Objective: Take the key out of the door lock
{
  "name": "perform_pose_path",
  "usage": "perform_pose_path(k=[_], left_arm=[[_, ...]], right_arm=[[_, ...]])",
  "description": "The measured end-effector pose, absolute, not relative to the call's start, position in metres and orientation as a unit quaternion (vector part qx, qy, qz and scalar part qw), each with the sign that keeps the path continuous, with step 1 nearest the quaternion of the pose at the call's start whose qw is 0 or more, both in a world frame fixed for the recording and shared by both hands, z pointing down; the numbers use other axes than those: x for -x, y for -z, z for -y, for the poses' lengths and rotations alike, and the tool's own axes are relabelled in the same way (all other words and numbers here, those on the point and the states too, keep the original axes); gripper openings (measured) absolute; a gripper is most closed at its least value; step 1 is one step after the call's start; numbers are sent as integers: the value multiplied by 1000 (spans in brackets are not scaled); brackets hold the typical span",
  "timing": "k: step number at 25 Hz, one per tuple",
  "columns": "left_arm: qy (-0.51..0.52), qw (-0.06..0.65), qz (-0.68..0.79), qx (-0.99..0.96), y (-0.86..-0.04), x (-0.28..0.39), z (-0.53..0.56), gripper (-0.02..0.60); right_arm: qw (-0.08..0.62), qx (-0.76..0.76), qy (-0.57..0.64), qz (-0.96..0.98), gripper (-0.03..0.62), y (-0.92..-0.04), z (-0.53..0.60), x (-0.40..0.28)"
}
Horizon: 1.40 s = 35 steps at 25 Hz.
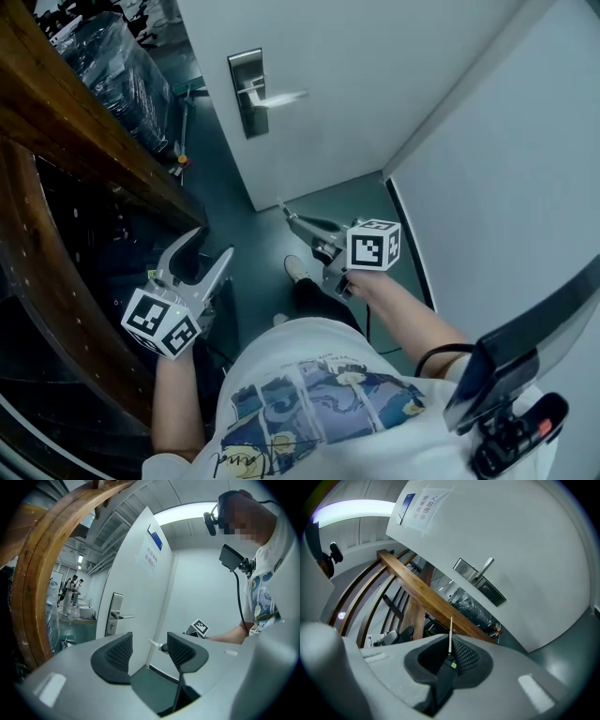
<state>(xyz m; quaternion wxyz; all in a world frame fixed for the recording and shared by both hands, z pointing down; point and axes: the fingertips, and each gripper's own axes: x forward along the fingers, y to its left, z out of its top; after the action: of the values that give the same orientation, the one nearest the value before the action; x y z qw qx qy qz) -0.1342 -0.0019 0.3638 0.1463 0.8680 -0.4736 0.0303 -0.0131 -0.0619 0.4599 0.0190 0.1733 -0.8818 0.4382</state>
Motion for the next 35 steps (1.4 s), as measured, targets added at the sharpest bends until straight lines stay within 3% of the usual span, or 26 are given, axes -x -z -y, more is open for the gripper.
perform_pose_path(k=[35], left_arm=[[-51, 178, 441, -878, -397, 95, -83, 238]], right_arm=[[53, -154, -344, 925, 26, -422, -19, -6]])
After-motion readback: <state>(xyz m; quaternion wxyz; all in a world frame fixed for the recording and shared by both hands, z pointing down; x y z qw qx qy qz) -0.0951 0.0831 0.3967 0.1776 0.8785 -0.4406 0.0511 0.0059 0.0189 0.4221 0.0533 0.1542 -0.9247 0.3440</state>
